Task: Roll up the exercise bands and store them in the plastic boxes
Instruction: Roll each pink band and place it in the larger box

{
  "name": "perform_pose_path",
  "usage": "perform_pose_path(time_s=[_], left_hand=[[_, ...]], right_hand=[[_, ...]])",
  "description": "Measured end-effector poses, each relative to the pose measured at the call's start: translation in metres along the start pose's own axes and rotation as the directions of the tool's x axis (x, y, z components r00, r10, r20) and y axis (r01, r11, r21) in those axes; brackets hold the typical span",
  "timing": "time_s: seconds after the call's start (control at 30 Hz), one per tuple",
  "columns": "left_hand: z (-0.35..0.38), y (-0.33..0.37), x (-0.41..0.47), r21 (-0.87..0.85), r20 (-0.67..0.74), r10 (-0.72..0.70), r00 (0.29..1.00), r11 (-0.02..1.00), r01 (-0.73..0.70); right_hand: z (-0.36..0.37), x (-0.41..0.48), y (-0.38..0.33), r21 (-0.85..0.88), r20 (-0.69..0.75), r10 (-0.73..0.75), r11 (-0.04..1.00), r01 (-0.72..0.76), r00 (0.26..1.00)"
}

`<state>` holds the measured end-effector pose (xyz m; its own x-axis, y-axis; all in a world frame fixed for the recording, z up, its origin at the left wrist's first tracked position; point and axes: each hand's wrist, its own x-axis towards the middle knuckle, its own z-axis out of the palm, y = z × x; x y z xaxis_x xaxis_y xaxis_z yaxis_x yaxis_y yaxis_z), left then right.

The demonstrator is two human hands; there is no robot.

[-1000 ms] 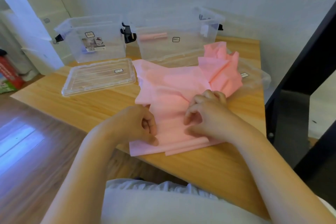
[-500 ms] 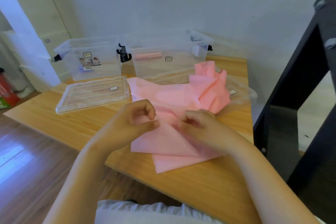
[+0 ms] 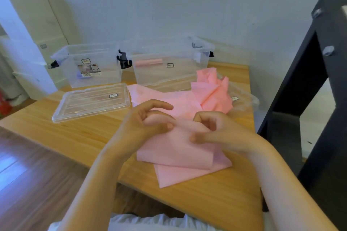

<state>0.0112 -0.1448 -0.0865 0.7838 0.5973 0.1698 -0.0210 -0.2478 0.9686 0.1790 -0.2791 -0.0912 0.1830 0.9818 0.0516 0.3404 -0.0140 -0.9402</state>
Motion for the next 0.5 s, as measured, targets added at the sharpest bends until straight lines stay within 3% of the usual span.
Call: perform_pose_path(time_s=[0.13, 0.3, 0.5], left_hand=[[-0.006, -0.002, 0.002, -0.037, -0.135, -0.038, 0.99, 0.999, 0.033], [-0.01, 0.0, 0.002, -0.052, -0.105, -0.021, 0.994, 0.999, 0.016], [-0.006, 0.002, -0.001, -0.01, -0.106, -0.014, 0.994, 1.0, 0.013]], right_hand=[[-0.001, -0.001, 0.004, 0.071, -0.03, 0.018, 0.997, -0.016, 0.999], [-0.002, -0.002, -0.001, 0.207, -0.236, -0.037, 0.975, 0.088, 0.971], [0.001, -0.002, -0.007, 0.24, -0.319, -0.031, 0.964, 0.112, 0.947]])
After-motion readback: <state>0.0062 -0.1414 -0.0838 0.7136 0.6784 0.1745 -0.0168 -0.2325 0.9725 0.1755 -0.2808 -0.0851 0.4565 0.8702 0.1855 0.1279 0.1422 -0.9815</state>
